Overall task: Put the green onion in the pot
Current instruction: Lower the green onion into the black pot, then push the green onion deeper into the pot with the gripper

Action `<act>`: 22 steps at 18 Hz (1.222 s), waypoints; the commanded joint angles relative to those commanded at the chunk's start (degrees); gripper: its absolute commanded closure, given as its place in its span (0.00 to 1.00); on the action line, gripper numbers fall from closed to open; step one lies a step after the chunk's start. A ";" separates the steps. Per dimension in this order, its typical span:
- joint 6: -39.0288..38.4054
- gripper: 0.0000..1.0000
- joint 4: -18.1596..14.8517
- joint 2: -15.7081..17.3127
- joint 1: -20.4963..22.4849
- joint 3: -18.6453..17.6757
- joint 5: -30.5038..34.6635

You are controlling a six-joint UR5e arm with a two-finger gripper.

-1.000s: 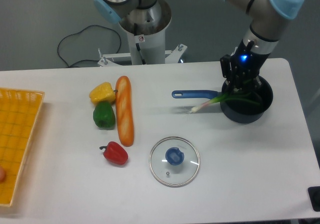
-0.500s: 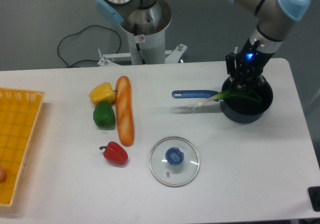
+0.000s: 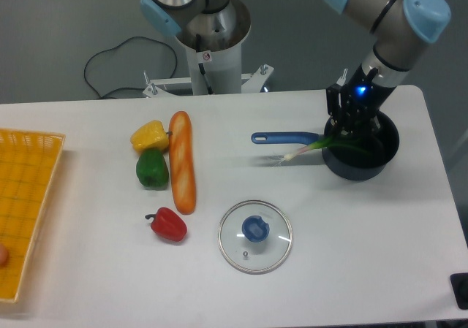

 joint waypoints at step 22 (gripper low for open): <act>3.87 0.83 3.87 -3.60 1.85 -0.35 0.09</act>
